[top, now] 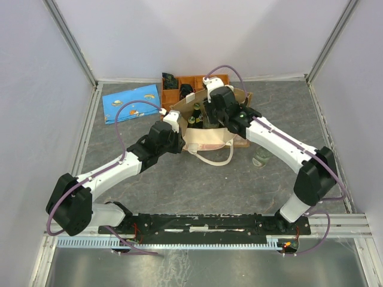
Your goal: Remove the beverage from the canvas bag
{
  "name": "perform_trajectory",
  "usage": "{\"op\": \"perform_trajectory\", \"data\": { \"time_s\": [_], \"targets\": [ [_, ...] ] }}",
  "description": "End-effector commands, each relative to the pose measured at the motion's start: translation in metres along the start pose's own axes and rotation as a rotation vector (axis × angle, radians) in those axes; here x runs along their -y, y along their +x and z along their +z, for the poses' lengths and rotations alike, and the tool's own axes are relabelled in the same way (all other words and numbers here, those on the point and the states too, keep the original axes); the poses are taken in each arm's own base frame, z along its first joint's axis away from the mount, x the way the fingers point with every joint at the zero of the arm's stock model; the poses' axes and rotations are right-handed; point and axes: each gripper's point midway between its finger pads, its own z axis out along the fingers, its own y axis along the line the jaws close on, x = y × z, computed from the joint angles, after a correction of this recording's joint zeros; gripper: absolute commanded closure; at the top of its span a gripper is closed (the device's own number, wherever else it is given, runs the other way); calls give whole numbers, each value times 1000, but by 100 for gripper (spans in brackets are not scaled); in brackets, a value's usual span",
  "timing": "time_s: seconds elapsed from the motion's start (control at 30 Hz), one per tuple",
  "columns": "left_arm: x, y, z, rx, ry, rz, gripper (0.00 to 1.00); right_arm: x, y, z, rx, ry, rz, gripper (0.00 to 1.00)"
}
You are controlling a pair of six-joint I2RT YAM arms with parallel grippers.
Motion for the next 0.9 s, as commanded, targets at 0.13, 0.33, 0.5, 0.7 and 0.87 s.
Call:
{"op": "perform_trajectory", "data": {
  "time_s": [0.13,0.33,0.5,0.7,0.87],
  "targets": [
    [-6,6,0,-31,-23,52,97,-2,-132,-99,404,-73,43,100],
    [-6,4,-3,-24,-22,49,97,3,-162,-162,491,-96,50,100],
    [-7,3,-5,-15,-29,49,97,21,-176,-226,554,-73,28,100],
    [-8,3,-5,-16,-28,57,97,47,-153,-263,534,-12,22,100],
    [-8,4,-5,-23,-31,63,97,54,-111,-261,456,1,26,100]
  ]
}}
